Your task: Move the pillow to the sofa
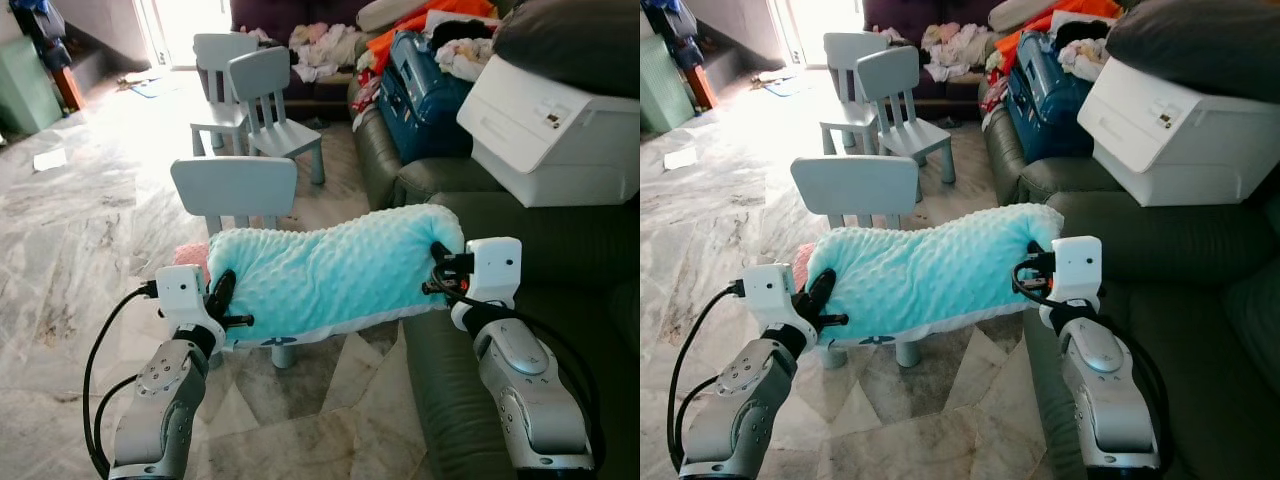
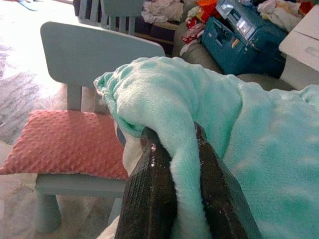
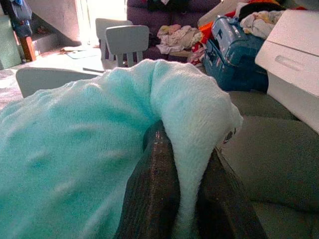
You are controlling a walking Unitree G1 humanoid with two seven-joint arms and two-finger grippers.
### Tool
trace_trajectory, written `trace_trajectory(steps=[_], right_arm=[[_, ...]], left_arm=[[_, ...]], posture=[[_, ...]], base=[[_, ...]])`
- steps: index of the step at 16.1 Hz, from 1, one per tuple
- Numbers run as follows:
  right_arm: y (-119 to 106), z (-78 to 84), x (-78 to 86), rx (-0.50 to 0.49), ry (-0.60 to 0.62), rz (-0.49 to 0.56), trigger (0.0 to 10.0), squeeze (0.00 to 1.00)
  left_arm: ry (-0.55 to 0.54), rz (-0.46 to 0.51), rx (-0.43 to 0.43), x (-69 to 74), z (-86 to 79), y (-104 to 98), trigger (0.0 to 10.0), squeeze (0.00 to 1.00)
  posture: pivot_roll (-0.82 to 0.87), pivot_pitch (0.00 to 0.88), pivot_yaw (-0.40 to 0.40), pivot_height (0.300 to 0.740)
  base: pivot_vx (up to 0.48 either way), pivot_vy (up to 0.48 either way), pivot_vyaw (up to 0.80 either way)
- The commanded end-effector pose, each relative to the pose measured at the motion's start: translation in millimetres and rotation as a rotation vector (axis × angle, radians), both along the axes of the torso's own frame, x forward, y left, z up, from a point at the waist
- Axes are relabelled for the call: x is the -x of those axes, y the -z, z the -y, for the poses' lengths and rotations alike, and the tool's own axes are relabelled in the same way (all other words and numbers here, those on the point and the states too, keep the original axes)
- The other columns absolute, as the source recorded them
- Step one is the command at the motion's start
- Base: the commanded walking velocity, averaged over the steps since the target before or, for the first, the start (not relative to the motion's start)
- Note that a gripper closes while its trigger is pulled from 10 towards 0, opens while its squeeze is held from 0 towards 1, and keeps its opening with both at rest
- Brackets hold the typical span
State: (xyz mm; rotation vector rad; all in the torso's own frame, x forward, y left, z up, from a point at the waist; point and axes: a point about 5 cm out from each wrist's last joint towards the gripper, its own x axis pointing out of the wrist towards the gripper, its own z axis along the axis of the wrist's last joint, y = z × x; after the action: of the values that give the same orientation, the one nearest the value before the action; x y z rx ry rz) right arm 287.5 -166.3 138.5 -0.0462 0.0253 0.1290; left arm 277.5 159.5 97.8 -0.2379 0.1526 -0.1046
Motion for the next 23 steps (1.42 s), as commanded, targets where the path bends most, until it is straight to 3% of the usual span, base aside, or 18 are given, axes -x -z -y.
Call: trace_trajectory(steps=[1,15,23], right_arm=[[-6.1,-0.2,-1.9,0.001,-0.002,0.03,10.0,0.0],[-7.9,-0.8,-5.9,0.003,-0.004,0.041,10.0,0.0],[-8.4,1.7,-5.8,0.013,0.0,0.042,10.0,0.0]], left_arm=[[0.002,0.016,-0.005,-1.7,-0.9,-4.4,10.0,0.0],[0.016,0.027,-0.007,-4.8,2.3,-5.6,10.0,0.0],[0.027,0.029,-0.011,-5.5,7.0,-5.6,10.0,0.0]], posture=[[-0.15,0.0,-0.003,0.74],[-0.15,0.0,-0.003,0.74],[-0.16,0.0,-0.005,0.74]], base=[[0.0,0.0,0.0],[0.0,0.45,0.0],[0.0,0.0,0.0]])
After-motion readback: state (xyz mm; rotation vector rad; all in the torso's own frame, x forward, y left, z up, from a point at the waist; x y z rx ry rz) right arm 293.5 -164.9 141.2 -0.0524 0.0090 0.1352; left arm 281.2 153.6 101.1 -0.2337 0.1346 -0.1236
